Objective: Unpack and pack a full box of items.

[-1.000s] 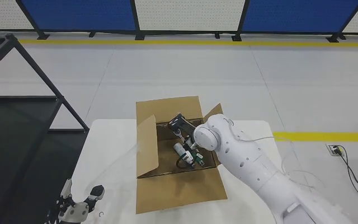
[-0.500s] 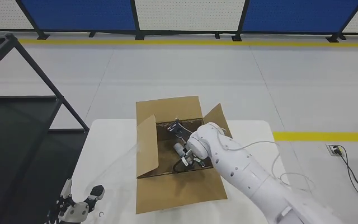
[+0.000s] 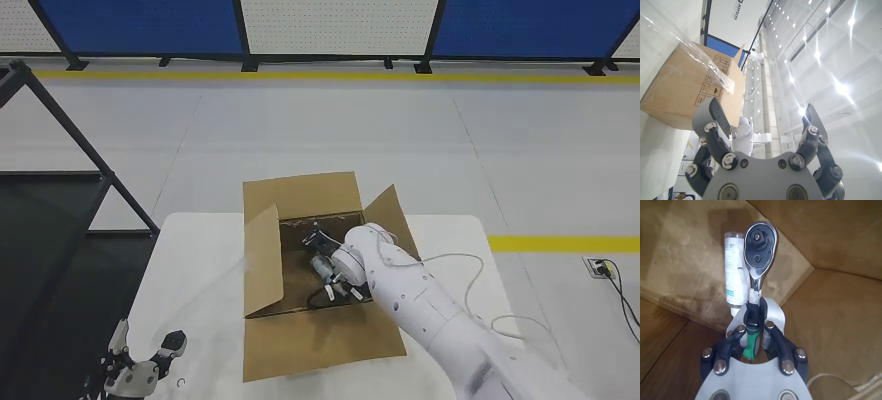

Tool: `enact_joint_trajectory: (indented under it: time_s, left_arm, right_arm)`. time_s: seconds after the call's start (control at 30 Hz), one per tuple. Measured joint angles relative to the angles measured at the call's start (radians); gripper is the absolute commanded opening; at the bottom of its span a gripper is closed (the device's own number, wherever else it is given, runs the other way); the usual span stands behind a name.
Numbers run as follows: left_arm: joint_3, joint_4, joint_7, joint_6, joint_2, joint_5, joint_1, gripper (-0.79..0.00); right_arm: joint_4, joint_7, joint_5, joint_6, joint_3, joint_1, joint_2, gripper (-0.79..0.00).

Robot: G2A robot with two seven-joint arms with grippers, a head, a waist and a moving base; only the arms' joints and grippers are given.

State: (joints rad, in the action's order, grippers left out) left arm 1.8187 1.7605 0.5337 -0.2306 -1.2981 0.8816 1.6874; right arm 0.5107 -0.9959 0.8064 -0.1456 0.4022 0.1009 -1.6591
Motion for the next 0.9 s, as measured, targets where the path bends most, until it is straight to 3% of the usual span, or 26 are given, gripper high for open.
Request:
enact_joint_trajectory:
  time_s: [0.4,0.43,0.5,0.53,0.67,0.9]
  left_arm:
    - [0.000,0.000,0.000,0.000,0.000,0.000,0.000,0.000]
    - [0.000,0.000,0.000,0.000,0.000,0.000,0.000,0.000]
    - [0.000,0.000,0.000,0.000,0.000,0.000,0.000,0.000]
    - [0.000,0.000,0.000,0.000,0.000,0.000,0.000,0.000]
    - [0.000,0.000,0.000,0.000,0.000,0.000,0.000,0.000]
    - [0.000,0.000,0.000,0.000,0.000,0.000,0.000,0.000]
  right_arm:
    - [-0.122,0.039,-0.030,-0.042,0.007,-0.001,-0.066,-0.785]
    - [-0.128,0.039,-0.030,-0.042,0.008,-0.002,-0.071,-0.680]
    - [-0.136,0.037,-0.027,-0.037,0.008,-0.002,-0.077,-0.231]
    - [-0.142,0.036,-0.026,-0.034,0.009,-0.002,-0.081,-0.114]
    - [-0.161,0.038,-0.024,-0.032,0.014,-0.006,-0.092,-0.028]
    - [-0.179,0.063,-0.012,-0.010,0.030,-0.029,-0.099,-0.086]
